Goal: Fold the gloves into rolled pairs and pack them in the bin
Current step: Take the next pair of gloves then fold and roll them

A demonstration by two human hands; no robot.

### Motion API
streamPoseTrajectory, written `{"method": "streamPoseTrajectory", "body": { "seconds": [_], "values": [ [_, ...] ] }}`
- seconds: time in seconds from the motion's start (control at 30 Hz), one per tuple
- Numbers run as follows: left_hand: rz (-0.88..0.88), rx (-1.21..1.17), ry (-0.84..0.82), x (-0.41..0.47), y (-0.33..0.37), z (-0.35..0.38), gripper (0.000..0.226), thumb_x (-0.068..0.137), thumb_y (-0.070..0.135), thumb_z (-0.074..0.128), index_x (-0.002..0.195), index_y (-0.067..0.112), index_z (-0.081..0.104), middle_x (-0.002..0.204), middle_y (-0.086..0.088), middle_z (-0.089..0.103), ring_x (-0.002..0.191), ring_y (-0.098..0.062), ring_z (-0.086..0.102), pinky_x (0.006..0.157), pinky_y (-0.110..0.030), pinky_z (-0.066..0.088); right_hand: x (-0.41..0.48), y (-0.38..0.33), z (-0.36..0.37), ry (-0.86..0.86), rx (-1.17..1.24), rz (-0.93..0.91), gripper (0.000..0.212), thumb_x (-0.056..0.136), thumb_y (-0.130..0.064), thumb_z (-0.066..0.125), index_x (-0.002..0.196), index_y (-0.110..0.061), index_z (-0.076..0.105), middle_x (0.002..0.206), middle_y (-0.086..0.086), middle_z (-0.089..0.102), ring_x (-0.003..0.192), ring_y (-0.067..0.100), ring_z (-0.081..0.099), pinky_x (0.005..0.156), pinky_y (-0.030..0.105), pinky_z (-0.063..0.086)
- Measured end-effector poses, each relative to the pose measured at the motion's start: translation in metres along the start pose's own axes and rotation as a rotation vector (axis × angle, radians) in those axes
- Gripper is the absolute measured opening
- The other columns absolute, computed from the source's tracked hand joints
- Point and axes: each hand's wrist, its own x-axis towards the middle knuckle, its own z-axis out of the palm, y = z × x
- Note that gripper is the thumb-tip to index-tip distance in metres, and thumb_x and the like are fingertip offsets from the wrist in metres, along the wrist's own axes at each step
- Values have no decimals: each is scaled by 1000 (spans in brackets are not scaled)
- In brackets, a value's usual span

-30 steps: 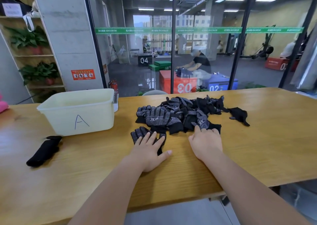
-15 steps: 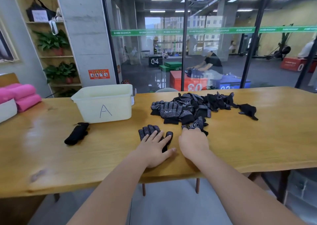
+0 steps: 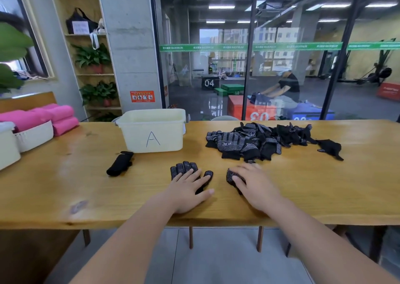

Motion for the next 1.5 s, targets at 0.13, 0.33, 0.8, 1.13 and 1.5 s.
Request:
{"method": "streamPoseTrajectory", "body": {
  "seconds": [0.13, 0.33, 0.8, 1.13, 1.5],
  "values": [
    [19, 14, 30, -5, -8, 4, 81, 93, 89, 11, 165, 52, 5, 176, 16, -5, 161, -9, -12, 132, -46, -4, -2, 7, 8, -233, -93, 89, 59, 111, -55, 31, 166, -35, 26, 175, -1, 16, 161, 23, 14, 129, 44, 23],
    [29, -56, 70, -5, -11, 6, 78, 95, 86, 9, 165, 51, 16, 176, 17, 3, 161, -5, -8, 132, -46, -1, -16, 1, -2, -203, 143, -45, 48, 106, -58, 44, 152, -42, 46, 169, -16, 26, 152, 14, 33, 121, 36, 33],
    [27, -282, 291, 5, -19, 9, 63, 106, 70, 19, 160, 44, 39, 172, 20, 24, 159, 2, 0, 133, -39, 3, 20, 2, -47, -27, 273, -174, 12, 98, -38, 72, 104, -33, 82, 94, -16, 67, 88, 2, 61, 86, 35, 54],
    [10, -317, 334, 2, -17, 6, 59, 109, 66, 22, 157, 42, 45, 168, 20, 33, 159, 3, 8, 132, -35, 7, 94, -12, -144, -162, 420, -111, 12, 96, -43, 73, 103, -38, 82, 103, -22, 75, 98, -8, 66, 90, 24, 49],
    [-18, -287, 339, 3, -17, 9, 63, 106, 69, 25, 157, 40, 46, 168, 17, 35, 158, -3, 18, 131, -37, 13, 73, -13, -94, 125, 414, -293, 4, 93, -33, 78, 94, -37, 78, 88, -15, 69, 82, 2, 63, 79, 27, 54]
  ]
}}
